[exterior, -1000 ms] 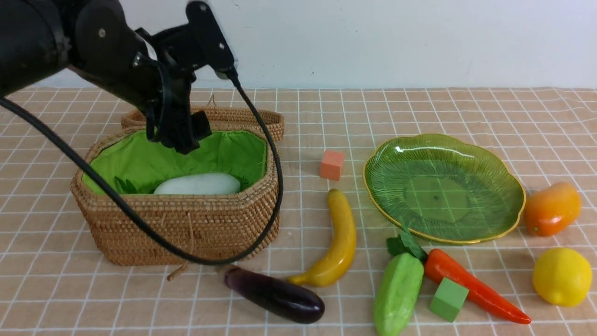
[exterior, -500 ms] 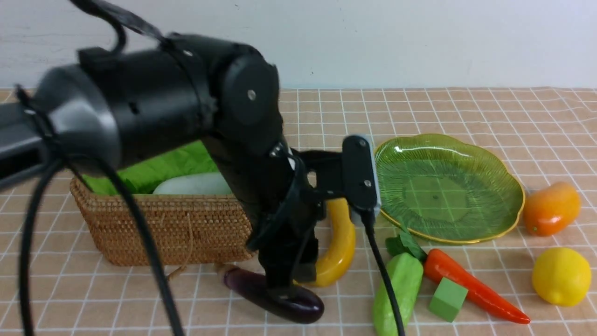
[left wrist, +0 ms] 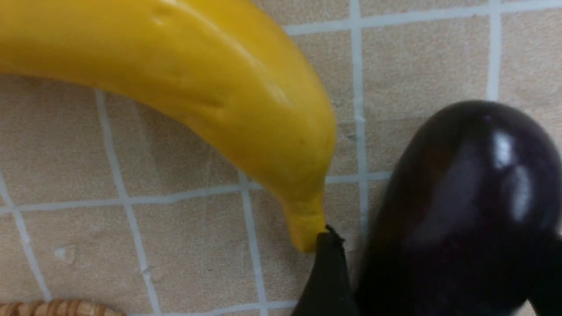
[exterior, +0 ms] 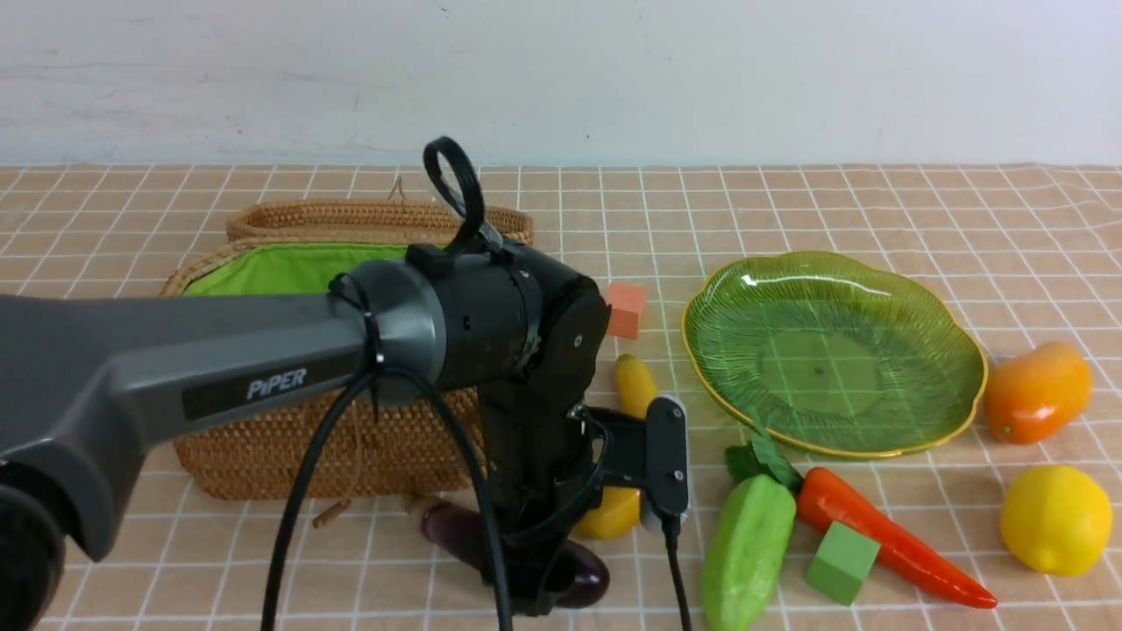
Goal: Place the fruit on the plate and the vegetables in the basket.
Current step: Use the left arm to grab an eggplant and put it into the left basket
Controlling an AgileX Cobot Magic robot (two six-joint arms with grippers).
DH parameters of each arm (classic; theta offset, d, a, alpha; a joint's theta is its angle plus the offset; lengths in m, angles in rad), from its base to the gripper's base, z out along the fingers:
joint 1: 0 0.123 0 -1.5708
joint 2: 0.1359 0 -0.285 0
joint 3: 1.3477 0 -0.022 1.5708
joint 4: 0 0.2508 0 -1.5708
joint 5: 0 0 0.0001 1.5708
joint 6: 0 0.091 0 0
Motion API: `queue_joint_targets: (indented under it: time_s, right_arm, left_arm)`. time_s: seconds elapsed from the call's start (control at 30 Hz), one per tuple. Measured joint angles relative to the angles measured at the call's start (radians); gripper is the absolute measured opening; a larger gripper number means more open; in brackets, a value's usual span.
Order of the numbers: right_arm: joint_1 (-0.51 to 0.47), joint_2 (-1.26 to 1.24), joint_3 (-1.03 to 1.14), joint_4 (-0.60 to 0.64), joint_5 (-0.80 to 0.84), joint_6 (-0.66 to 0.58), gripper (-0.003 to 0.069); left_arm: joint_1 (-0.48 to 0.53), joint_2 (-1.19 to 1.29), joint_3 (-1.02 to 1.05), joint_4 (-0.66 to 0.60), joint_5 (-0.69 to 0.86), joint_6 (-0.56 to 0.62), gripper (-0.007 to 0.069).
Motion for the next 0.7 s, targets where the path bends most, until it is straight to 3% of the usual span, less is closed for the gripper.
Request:
queue_joint_targets:
  time_s: [0.23,0.7]
  right_arm:
    - [0.0,0.0,0.0,-0.008,0.002,0.0,0.0056]
    - [0.0,0.0,0.0,-0.009,-0.094,0.009,0.0056]
  left_arm:
    - [0.0,0.018,0.0,0.018,0.007,-0.01,0.0395]
    - [-0.051,-0.14,0.0,0.041,0.108,-0.109,0.0396]
